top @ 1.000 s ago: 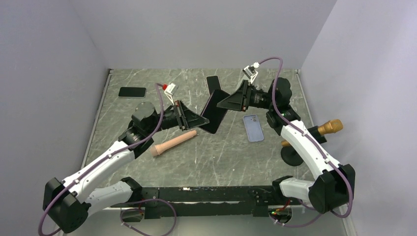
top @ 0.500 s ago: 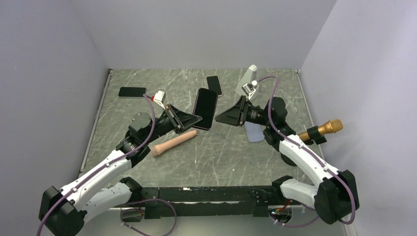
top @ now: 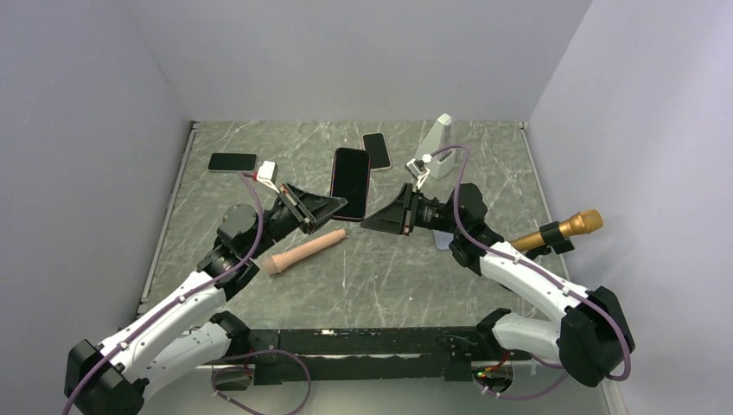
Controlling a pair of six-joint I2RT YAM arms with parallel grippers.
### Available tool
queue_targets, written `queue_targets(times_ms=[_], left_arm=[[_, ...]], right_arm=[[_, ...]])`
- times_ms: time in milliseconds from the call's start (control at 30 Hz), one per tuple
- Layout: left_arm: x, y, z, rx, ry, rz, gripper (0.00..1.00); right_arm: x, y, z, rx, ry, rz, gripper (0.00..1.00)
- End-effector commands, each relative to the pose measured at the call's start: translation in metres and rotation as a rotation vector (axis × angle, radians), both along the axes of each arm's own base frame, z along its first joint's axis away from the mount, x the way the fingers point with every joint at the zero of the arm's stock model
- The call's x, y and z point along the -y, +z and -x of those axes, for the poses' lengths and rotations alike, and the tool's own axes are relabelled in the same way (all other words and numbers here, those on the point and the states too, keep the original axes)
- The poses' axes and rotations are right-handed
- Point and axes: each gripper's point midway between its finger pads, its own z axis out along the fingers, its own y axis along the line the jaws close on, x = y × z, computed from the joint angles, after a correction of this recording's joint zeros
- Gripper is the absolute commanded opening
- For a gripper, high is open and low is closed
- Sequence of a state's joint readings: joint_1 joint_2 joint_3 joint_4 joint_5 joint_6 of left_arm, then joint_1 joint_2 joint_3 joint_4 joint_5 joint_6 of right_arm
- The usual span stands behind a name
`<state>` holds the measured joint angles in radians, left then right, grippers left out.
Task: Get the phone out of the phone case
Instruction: Remove the phone case from the phone.
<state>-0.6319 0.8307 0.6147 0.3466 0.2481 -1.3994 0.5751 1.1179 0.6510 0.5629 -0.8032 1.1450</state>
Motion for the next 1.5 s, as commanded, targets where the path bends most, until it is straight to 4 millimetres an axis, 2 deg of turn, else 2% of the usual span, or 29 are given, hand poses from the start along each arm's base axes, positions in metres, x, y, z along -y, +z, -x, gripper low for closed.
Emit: queue_targets(times_ms=[0, 200, 433, 500, 633, 700, 967, 1267, 1467], left_arm=[[-0.009, 0.044, 0.008, 0.105, 0.009, 0.117, 0.00], [-0.006, 0.048, 0.012, 0.115, -0.023, 0.136, 0.00], [-0.005, 0.043, 0.014, 0.104, -0.040, 0.137, 0.00], [-0.005, 0.041, 0.014, 0.100, -0.041, 0.136, 0.00], [-0.004, 0.037, 0.015, 0.096, -0.046, 0.131, 0.00], [-0.003, 0.034, 0.015, 0.091, -0.051, 0.121, 0.00], [-0.002, 0.019, 0.016, 0.052, -0.057, 0.104, 0.00], [-0.004, 0.014, 0.020, 0.029, -0.061, 0.091, 0.00], [-0.007, 0.032, 0.026, 0.046, -0.072, 0.117, 0.00]], right_arm=[[-0.004, 0.027, -0.004, 0.090, -0.022, -0.059, 0.42], [-0.009, 0.030, -0.009, 0.088, -0.023, -0.069, 0.41], [-0.016, 0.041, -0.011, 0.097, -0.011, -0.139, 0.32], [-0.018, 0.043, -0.013, 0.091, -0.018, -0.160, 0.26], [-0.022, 0.049, -0.014, 0.087, -0.021, -0.218, 0.06], [-0.021, 0.052, -0.018, 0.084, -0.041, -0.250, 0.01], [-0.026, 0.056, -0.039, 0.053, -0.111, -0.258, 0.00], [-0.030, 0.040, -0.061, 0.060, -0.200, -0.132, 0.00], [-0.024, 0.000, -0.075, 0.133, -0.286, 0.065, 0.00]])
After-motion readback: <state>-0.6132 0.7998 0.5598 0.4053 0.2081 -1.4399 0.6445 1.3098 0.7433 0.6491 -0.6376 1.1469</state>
